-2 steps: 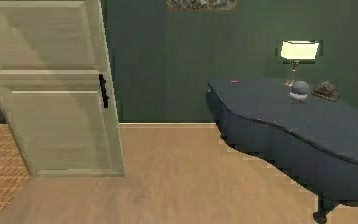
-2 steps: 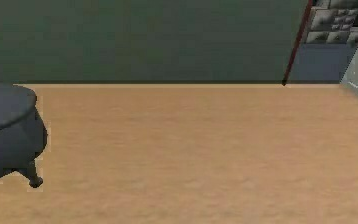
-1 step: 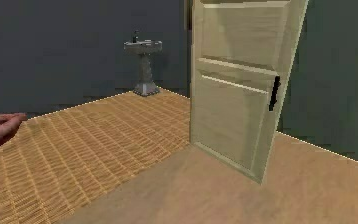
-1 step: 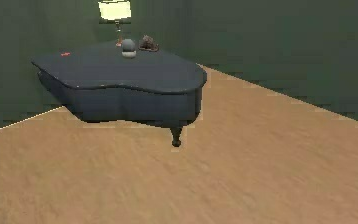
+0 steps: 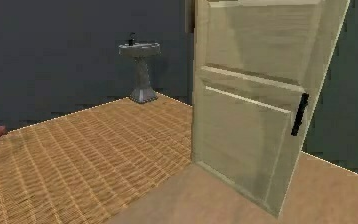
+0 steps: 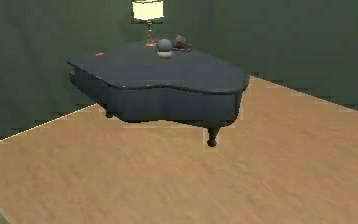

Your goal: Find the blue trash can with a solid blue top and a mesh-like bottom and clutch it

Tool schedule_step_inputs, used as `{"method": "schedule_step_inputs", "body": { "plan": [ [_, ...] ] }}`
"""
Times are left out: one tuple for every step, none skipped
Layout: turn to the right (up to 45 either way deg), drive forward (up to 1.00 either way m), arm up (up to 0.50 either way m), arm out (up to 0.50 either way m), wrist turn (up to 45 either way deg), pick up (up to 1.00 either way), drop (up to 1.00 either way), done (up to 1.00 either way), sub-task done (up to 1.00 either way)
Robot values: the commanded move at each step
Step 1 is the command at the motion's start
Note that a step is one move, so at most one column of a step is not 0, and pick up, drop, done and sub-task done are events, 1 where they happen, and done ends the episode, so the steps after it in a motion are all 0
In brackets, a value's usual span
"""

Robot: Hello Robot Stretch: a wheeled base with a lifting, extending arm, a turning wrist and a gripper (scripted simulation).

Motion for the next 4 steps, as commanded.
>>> {"method": "schedule_step_inputs", "body": {
  "plan": [
    [-42.0,0.0,0.0,0.0,0.0,0.0,0.0,0.0,0.0],
    [0.0,1.0,0.0,0.0,0.0,0.0,0.0,0.0,0.0],
    [-3.0,0.0,0.0,0.0,0.0,0.0,0.0,0.0,0.0],
    [0.0,0.5,0.0,0.0,0.0,0.0,0.0,0.0,0.0]
  ]
}}
